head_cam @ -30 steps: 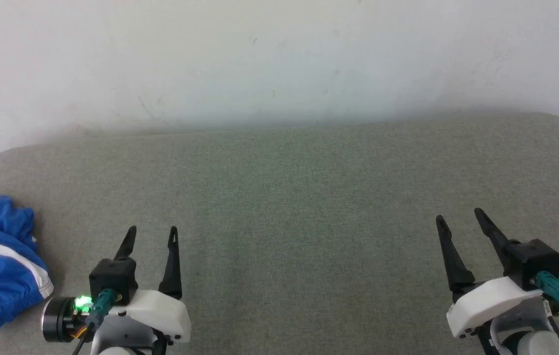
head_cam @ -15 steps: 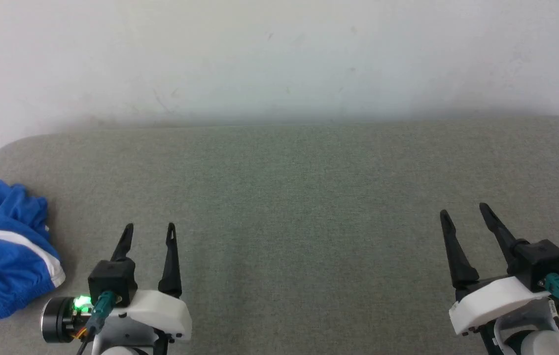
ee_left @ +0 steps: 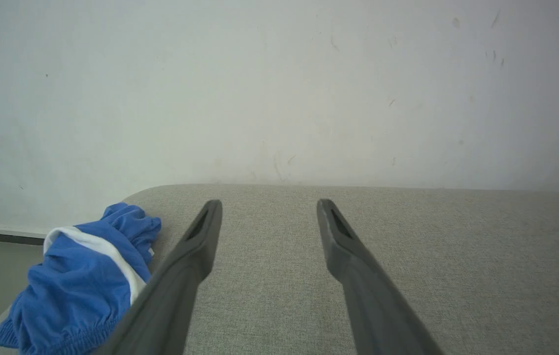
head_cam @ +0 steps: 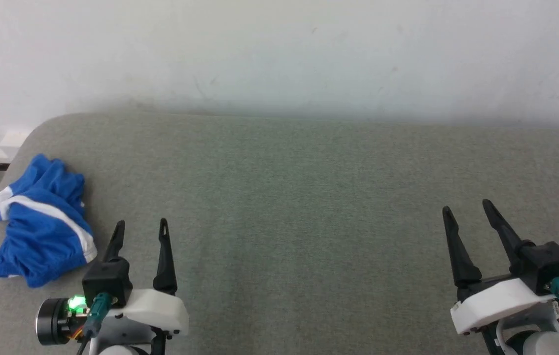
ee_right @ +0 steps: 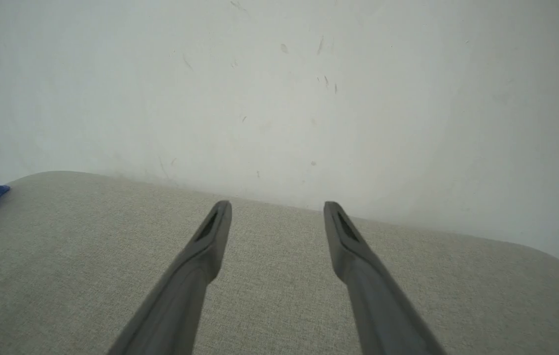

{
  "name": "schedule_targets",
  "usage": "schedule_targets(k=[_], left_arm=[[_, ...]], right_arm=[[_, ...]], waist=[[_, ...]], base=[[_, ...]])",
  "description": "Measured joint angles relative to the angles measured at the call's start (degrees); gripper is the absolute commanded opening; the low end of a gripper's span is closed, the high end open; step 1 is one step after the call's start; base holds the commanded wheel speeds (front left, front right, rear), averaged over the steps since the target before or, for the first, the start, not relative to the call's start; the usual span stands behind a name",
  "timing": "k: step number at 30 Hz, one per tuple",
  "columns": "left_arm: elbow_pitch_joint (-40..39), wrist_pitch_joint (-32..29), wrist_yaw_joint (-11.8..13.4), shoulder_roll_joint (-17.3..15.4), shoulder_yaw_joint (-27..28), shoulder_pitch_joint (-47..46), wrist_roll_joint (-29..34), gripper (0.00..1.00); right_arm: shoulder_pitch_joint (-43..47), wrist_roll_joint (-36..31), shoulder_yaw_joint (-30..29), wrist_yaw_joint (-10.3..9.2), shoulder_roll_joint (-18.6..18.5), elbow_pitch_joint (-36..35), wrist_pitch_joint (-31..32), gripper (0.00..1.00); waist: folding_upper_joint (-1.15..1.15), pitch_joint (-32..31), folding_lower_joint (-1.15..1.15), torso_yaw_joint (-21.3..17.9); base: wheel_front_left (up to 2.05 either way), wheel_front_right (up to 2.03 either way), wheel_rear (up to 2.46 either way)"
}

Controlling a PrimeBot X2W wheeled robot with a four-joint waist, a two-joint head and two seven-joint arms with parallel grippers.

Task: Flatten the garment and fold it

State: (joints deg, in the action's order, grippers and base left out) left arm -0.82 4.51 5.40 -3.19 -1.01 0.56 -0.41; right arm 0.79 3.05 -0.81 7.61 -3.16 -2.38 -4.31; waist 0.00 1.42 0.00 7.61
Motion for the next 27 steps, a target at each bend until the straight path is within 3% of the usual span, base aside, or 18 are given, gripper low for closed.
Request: schedule_targets(k=[27], left_arm=[[0.33,3.16,3.39,-0.19,2.82,-0.41,-1.47,1.00]], right_arm=[[0.73,0.71,0.27,0.00,0.03,-2.13,-3.36,1.00]], waist=[[0.00,1.37,0.00,12.81]], base=[[0.00,0.00,0.00]])
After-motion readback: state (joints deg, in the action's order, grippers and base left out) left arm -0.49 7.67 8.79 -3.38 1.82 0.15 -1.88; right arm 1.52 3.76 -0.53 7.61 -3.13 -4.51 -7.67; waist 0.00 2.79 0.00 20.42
